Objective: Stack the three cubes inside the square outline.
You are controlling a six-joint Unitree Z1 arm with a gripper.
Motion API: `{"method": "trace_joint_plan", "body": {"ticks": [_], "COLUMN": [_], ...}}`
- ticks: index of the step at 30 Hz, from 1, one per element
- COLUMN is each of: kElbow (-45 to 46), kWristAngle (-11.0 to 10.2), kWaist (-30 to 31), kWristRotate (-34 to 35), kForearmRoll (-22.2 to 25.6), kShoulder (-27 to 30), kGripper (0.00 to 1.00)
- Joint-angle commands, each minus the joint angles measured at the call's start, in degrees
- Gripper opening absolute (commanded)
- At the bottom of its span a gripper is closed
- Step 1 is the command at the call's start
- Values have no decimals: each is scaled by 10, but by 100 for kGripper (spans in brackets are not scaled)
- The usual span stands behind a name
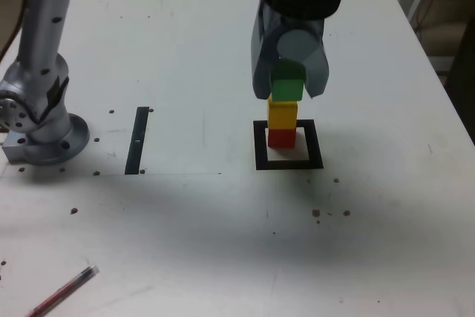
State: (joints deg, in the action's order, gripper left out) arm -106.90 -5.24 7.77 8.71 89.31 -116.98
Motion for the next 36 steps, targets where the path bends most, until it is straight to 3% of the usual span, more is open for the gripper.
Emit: {"method": "trace_joint_plan", "body": {"ticks": [1, 31, 36], "kElbow": [-2, 23, 27], "kWristAngle": [1, 17, 20], "kWaist": [-5, -49, -49], "kWristRotate": [-3, -39, -39], "kForearmRoll": [7, -22, -23], "kShoulder": [0, -24, -22], "kGripper": [19, 20, 31]}}
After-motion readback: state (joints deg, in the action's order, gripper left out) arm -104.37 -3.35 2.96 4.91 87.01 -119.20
